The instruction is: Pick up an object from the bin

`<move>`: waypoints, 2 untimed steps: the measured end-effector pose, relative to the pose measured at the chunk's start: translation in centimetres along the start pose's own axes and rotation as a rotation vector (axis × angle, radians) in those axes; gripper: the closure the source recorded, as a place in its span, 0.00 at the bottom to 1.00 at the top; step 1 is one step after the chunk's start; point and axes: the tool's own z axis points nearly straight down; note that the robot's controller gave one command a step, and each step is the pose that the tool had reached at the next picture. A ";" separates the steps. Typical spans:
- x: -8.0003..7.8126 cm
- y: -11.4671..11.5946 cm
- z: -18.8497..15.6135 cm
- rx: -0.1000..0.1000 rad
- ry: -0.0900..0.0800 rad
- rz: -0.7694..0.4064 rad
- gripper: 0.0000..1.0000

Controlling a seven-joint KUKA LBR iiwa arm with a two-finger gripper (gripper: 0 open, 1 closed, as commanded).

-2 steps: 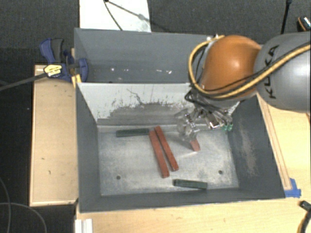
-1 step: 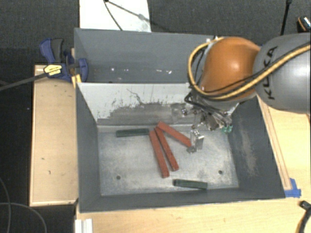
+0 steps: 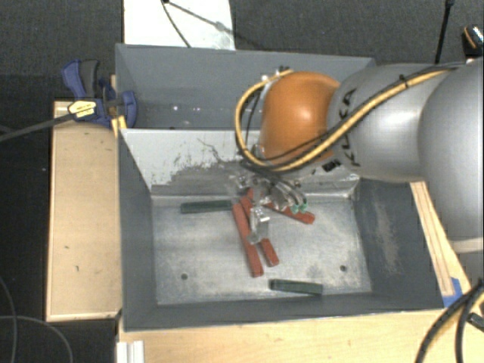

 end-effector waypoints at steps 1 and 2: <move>5.0 -1.9 5.1 0.004 -0.001 -0.353 0.00; 4.8 -1.8 4.8 0.005 -0.007 -0.349 1.00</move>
Offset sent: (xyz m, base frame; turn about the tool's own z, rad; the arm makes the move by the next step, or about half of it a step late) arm -0.0428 -0.0323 -0.0505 -0.3544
